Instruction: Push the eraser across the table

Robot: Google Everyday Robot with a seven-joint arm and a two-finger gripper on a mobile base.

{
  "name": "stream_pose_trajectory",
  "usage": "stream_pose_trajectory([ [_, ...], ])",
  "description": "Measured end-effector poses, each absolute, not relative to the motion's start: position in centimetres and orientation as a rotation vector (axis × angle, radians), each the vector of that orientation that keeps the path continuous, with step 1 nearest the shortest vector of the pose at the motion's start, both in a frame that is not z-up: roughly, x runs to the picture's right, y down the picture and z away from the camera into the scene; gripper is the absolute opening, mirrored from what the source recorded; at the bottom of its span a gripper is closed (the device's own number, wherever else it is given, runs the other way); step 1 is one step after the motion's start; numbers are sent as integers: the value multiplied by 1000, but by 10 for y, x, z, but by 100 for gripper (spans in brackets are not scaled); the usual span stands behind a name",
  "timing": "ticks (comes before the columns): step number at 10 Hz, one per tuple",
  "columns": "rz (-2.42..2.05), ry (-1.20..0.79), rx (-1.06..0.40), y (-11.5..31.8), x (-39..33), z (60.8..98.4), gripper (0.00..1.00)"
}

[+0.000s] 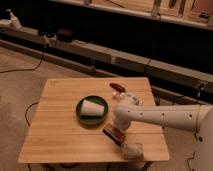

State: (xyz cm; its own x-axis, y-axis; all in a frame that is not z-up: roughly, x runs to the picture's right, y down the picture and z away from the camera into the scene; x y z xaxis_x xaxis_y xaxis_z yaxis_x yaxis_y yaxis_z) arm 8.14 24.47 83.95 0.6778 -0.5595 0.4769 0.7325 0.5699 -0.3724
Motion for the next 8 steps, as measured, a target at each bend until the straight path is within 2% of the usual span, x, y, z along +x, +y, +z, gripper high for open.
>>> stream_pose_trajectory([
  [8,-788,-426,-592,257,26,830,0],
])
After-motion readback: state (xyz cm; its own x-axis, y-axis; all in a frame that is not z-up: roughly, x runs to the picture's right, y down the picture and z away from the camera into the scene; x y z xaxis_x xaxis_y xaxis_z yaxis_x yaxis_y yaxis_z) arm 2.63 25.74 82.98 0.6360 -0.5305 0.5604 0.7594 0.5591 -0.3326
